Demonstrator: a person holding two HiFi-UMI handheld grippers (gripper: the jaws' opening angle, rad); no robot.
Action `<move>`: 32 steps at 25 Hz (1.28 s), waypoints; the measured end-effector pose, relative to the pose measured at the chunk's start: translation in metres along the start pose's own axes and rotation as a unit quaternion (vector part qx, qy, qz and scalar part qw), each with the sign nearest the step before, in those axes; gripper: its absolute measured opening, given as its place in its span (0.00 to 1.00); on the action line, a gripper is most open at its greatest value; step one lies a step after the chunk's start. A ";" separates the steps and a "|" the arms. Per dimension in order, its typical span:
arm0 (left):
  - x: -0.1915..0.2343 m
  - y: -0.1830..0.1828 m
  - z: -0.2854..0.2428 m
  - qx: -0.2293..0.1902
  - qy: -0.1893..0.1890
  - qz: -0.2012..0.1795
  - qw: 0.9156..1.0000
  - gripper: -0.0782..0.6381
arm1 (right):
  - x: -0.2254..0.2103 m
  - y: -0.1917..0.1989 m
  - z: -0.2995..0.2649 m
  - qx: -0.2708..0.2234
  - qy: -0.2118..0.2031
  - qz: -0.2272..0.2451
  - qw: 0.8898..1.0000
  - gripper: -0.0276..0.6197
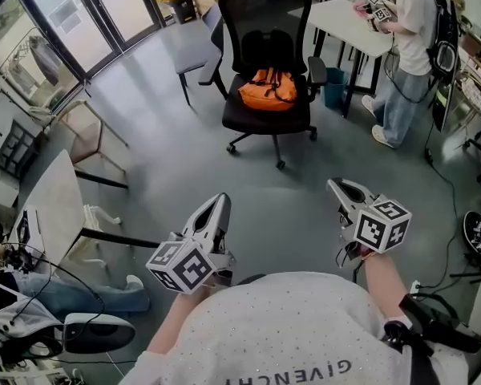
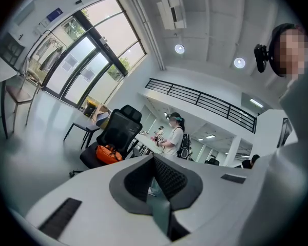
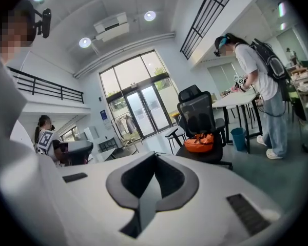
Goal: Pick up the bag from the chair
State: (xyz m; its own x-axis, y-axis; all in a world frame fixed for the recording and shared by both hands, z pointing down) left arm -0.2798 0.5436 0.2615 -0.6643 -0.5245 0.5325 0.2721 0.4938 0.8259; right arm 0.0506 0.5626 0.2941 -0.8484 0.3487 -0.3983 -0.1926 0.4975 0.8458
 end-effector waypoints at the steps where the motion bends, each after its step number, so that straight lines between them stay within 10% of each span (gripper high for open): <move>1: 0.001 0.000 0.001 0.000 -0.004 0.002 1.000 0.13 | -0.002 0.001 -0.002 0.002 -0.003 -0.009 1.000 0.05; 15: 0.032 0.010 -0.007 0.021 -0.048 0.028 0.998 0.13 | -0.025 0.021 -0.047 0.055 -0.012 -0.063 0.996 0.05; 32: 0.084 -0.063 -0.151 0.047 0.013 0.026 0.998 0.13 | -0.097 -0.035 -0.098 0.056 0.080 -0.110 0.989 0.05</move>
State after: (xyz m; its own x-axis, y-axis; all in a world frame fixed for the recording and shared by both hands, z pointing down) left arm -0.2483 0.3636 0.2820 -0.6333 -0.5136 0.5789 0.2376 0.5829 0.7770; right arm 0.0909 0.4332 0.3378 -0.8607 0.0960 -0.4999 -0.3336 0.6354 0.6964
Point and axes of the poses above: the fingertips, and each gripper's own axes: z backward along the fingers, x to its left, y out of its underside, the point moved 9 cm from there along z, backward along the fingers, and after that the axes turned 6 degrees about x, right-handed, at the moved point
